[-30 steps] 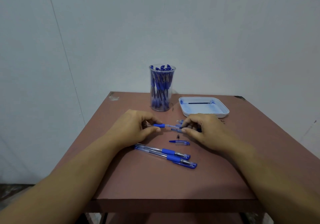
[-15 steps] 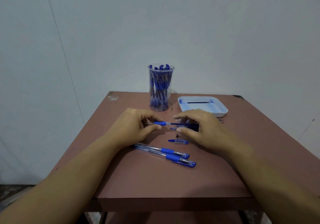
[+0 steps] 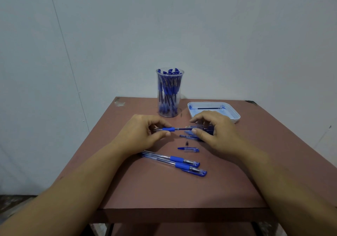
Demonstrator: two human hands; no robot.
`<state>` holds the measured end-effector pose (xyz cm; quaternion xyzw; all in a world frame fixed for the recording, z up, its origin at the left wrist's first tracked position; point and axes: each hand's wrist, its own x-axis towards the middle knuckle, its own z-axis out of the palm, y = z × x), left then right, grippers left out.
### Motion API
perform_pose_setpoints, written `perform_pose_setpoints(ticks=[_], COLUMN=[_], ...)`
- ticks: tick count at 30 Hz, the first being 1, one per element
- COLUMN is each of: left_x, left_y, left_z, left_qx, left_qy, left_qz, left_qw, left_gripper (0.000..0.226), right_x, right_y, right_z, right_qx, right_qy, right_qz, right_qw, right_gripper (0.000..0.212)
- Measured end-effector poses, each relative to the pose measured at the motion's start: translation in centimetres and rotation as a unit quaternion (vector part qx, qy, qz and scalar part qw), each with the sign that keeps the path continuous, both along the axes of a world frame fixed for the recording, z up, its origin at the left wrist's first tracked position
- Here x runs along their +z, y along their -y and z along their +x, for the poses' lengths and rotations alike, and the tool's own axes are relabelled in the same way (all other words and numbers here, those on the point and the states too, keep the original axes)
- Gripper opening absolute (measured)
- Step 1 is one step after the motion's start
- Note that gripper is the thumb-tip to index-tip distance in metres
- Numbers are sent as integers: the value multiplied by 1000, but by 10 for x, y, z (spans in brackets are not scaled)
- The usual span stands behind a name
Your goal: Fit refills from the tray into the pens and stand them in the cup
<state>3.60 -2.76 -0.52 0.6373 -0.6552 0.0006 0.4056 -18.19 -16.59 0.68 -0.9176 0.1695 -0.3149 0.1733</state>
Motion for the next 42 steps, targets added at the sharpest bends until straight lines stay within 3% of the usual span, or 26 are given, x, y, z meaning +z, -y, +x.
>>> perform_pose_setpoints(ticks=[10, 15, 21, 31, 34, 38, 42], left_x=[-1, 0, 0, -1, 0, 0, -1], left_y=[0, 0, 0, 1, 0, 0, 0], left_z=[0, -1, -1, 0, 0, -1, -2], left_qx=[-6, -8, -5, -1, 0, -2, -8], left_qy=[7, 2, 2, -6, -10, -13, -22], left_qz=[1, 2, -3, 1, 3, 6, 4], left_qw=[1000, 1000, 1000, 1000, 1000, 1000, 1000], left_gripper=[17, 17, 16, 16, 16, 16, 15], right_x=[-3, -5, -4, -4, -3, -2, -2], right_y=[-3, 1, -5, -2, -2, -6, -12], right_z=[5, 5, 7, 9, 9, 9, 11], right_qx=[41, 0, 31, 28, 14, -13, 15], right_qy=[-21, -17, -47, -141, -112, 15, 21], right_qz=[15, 15, 31, 0, 29, 104, 117], right_qw=[999, 1000, 998, 990, 993, 994, 993], right_gripper=[24, 10, 23, 10, 5, 5, 8])
